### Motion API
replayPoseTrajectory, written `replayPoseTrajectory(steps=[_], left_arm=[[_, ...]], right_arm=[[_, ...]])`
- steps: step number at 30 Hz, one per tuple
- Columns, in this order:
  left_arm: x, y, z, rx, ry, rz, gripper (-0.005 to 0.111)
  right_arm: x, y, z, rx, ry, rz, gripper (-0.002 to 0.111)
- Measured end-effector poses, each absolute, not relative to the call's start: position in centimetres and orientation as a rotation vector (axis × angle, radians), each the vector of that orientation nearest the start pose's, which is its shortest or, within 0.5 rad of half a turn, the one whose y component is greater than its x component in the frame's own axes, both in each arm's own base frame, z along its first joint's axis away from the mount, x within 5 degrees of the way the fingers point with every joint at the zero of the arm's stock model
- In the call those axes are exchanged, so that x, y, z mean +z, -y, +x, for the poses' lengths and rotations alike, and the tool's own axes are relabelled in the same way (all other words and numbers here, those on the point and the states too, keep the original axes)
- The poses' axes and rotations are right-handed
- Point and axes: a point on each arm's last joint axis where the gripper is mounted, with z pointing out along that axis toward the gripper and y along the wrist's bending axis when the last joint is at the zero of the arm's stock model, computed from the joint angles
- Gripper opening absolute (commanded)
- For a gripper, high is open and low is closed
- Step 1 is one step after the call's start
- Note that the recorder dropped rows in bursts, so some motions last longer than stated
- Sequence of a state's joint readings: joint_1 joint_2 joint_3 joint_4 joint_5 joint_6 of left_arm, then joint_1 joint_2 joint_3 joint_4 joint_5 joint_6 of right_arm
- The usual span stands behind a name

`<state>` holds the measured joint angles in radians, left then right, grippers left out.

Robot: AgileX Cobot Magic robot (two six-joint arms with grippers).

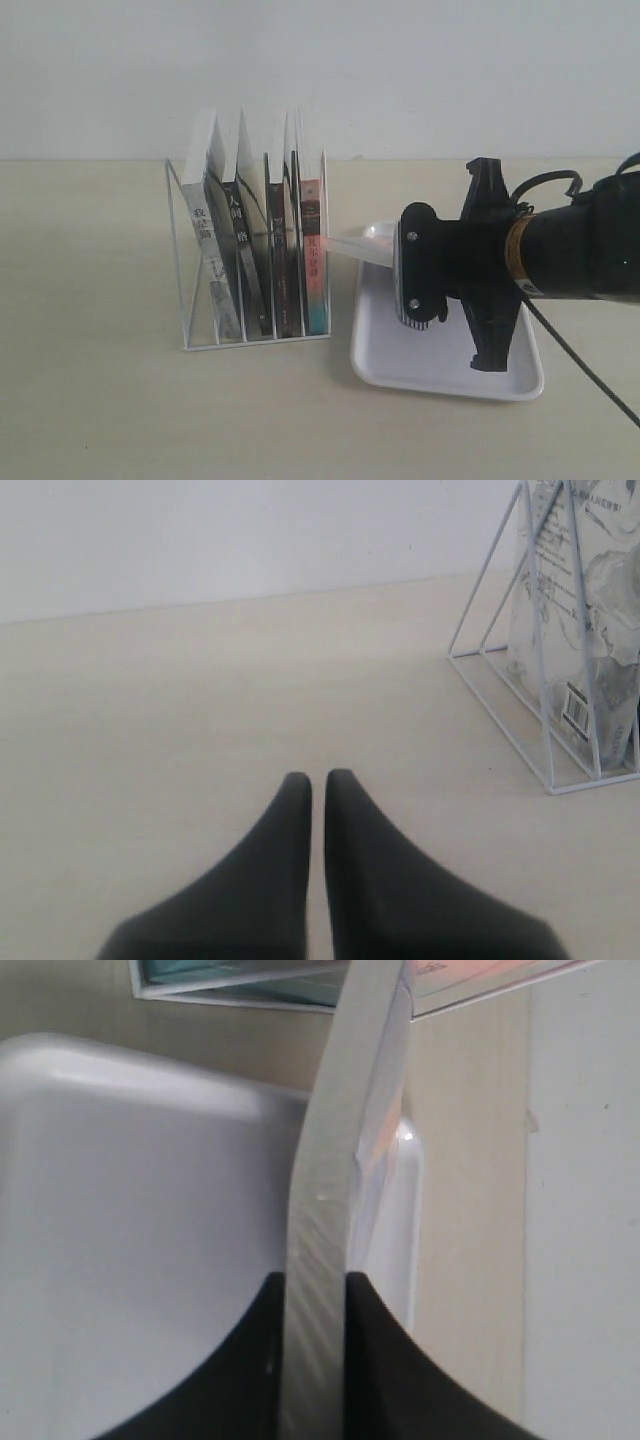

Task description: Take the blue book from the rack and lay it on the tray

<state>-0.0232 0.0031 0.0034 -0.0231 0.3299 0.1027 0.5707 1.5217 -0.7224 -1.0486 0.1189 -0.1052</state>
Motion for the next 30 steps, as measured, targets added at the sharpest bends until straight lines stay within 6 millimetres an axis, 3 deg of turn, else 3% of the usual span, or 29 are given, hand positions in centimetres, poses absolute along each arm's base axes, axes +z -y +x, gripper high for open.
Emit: replayPoseTrajectory(steps=[6, 13, 15, 16, 19, 26, 30], left_arm=[[18.2, 0.2, 5.4, 0.034, -1.817, 0.1, 0.005], [18.2, 0.2, 5.4, 0.034, -1.817, 0.1, 0.005], [18.2, 0.2, 5.4, 0.034, -1.817, 0.1, 0.005], [18.2, 0.2, 5.4, 0.034, -1.817, 0.1, 0.005], [18.2, 0.2, 5.4, 0.034, -1.817, 0.1, 0.005], [18.2, 0.2, 5.4, 0.034, -1.817, 0.1, 0.005], [18.2, 0.2, 5.4, 0.034, -1.817, 0.1, 0.005]], right_arm=[[18.9, -13.6, 25.4, -0.494, -1.818, -1.678, 0.067], [19.1, -12.8, 25.1, -0.506, -1.976, -1.541, 0.068], [20.6, -12.2, 24.6, -0.533, -1.972, -1.485, 0.068], [21.3, -12.0, 24.4, -0.533, -1.966, -1.461, 0.065], [25.5, -11.3, 22.6, -0.439, -1.896, -1.277, 0.056], [30.6, -9.3, 19.6, -0.334, -1.822, -0.992, 0.002], [33.1, -7.3, 17.2, -0.271, -1.82, -0.766, 0.0]])
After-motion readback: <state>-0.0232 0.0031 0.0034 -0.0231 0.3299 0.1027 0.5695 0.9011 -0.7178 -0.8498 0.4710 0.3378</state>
